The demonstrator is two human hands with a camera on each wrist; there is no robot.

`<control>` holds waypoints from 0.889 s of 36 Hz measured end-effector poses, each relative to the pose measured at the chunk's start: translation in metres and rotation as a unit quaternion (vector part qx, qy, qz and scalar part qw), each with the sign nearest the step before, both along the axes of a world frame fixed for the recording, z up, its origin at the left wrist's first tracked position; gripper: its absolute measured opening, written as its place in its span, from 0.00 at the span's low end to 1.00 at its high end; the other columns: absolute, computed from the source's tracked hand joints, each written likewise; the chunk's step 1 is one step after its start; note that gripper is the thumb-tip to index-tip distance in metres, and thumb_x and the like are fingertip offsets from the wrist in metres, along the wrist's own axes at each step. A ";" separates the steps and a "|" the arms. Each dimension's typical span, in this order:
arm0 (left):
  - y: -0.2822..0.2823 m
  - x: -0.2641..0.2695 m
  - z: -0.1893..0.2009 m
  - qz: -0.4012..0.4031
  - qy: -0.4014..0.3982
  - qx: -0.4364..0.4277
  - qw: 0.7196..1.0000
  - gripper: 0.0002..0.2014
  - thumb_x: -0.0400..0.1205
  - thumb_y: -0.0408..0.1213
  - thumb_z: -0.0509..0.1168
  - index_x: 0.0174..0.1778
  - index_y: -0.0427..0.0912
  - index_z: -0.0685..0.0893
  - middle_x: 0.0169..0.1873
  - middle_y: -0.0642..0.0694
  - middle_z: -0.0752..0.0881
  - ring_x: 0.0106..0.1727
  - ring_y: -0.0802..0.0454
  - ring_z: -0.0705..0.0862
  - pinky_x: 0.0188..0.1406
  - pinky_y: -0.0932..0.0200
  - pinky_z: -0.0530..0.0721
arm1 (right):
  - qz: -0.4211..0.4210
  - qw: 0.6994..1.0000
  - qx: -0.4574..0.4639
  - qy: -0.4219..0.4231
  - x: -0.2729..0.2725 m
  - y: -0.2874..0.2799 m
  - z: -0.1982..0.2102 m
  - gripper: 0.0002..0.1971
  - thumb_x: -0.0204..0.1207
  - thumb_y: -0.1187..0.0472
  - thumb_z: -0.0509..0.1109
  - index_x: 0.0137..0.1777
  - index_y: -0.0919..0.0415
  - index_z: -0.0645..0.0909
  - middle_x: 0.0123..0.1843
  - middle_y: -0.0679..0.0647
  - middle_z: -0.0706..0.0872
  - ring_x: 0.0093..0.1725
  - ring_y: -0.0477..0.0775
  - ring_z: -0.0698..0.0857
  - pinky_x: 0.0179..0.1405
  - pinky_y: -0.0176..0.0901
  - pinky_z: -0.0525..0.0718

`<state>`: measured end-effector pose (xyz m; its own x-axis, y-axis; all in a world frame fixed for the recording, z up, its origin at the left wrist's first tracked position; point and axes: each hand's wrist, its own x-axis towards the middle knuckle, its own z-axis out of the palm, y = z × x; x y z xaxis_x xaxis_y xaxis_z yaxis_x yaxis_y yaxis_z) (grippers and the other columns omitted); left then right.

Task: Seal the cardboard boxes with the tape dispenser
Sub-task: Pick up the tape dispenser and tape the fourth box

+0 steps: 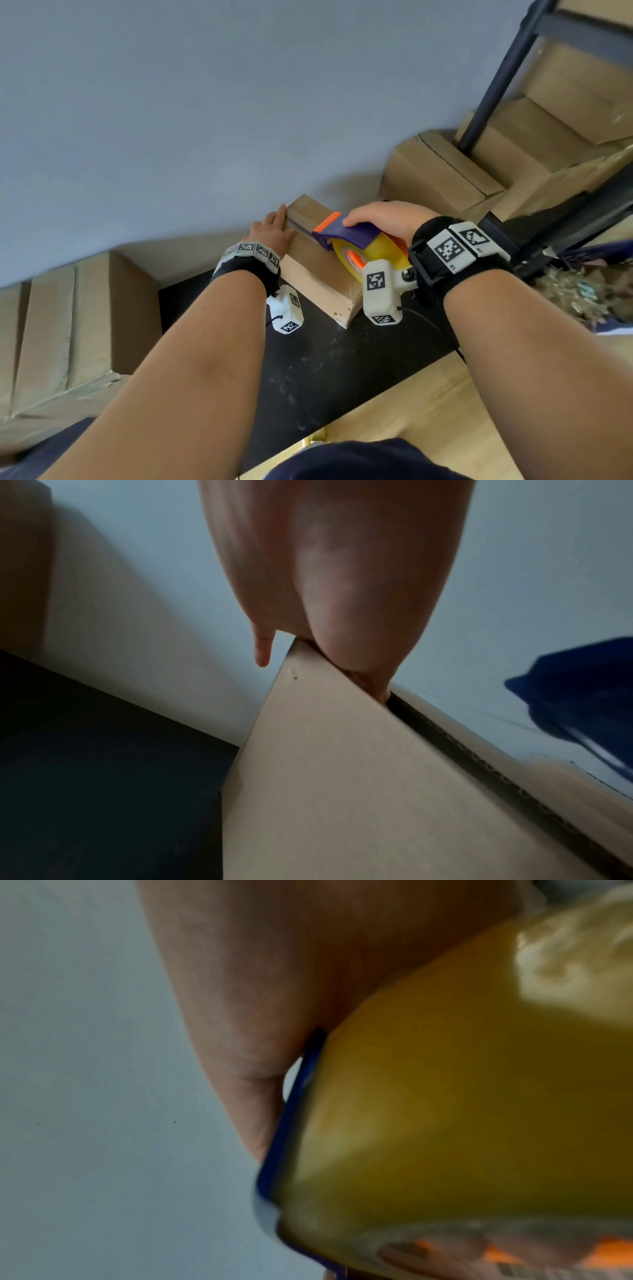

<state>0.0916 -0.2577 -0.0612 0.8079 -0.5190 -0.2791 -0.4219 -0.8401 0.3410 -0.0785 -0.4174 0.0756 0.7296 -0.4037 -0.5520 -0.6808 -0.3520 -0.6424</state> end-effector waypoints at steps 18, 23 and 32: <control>-0.010 -0.009 0.001 0.042 -0.014 0.041 0.998 0.29 0.87 0.50 0.47 0.84 0.57 0.44 0.81 0.49 0.59 0.76 0.36 0.64 0.76 0.34 0.63 | 0.006 0.993 0.045 0.105 -0.073 -0.018 -0.010 0.21 0.74 0.41 0.68 0.50 0.60 0.82 0.54 0.61 0.88 0.56 0.63 0.86 0.67 0.50 0.79; -0.007 -0.023 0.000 0.052 -0.055 0.007 0.997 0.28 0.88 0.44 0.45 0.85 0.52 0.47 0.84 0.51 0.51 0.84 0.43 0.52 0.80 0.39 0.58 | -0.024 0.995 0.022 0.098 -0.076 -0.020 -0.020 0.27 0.67 0.34 0.72 0.54 0.57 0.81 0.53 0.59 0.89 0.55 0.61 0.88 0.67 0.56 0.82; -0.008 -0.060 0.004 0.040 -0.133 -0.068 0.988 0.28 0.85 0.35 0.47 0.83 0.49 0.57 0.84 0.49 0.52 0.85 0.48 0.47 0.82 0.40 0.45 | -0.021 0.997 0.018 0.074 -0.075 -0.024 -0.025 0.24 0.69 0.36 0.74 0.51 0.57 0.82 0.51 0.58 0.89 0.52 0.58 0.88 0.63 0.53 0.84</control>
<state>0.0316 -0.2655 -0.0571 0.8836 -0.4680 0.0169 -0.4453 -0.8284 0.3398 -0.1537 -0.4417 0.0501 0.6209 -0.4109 -0.6675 -0.7835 -0.2991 -0.5447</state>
